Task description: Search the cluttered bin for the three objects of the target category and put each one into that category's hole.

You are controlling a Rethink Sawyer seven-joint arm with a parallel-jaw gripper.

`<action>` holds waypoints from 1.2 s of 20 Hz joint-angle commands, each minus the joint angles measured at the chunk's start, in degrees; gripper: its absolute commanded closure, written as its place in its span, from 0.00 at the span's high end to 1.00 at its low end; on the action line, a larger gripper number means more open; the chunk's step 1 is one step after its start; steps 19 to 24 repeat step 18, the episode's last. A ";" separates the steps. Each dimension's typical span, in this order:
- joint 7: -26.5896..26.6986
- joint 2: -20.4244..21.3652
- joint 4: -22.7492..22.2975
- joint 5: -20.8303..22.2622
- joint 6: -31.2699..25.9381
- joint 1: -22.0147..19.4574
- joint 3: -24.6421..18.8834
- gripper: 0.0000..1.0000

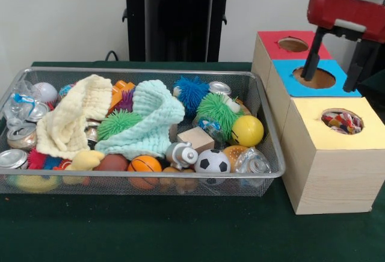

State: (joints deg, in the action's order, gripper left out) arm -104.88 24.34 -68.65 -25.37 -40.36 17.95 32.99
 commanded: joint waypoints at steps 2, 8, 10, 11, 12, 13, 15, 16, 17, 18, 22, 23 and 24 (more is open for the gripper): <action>-3.42 2.72 -11.27 3.20 5.53 -3.74 -8.25 1.00; -2.65 3.90 -14.48 4.31 9.32 -5.70 -10.61 1.00; -2.38 4.26 -15.25 4.90 10.44 -6.41 -11.53 1.00; -2.34 4.31 -15.38 5.17 10.67 -6.77 -11.90 1.00; -2.29 4.43 -15.69 5.33 10.99 -7.22 -12.44 1.00; -2.33 4.49 -15.75 5.63 11.23 -7.44 -12.72 1.00; -2.40 4.63 -15.86 6.15 11.60 -7.94 -13.24 1.00; -2.39 4.83 -16.02 6.47 11.88 -8.18 -13.48 1.00; -2.47 4.87 -15.99 6.74 11.86 -8.35 -13.69 1.00; -2.50 4.98 -16.07 7.01 11.93 -8.56 -13.95 1.00; -2.50 4.98 -16.07 7.01 11.93 -8.56 -13.95 1.00; -2.50 4.98 -16.07 7.01 11.93 -8.56 -13.95 1.00; -2.50 4.98 -16.07 7.01 11.93 -8.56 -13.95 1.00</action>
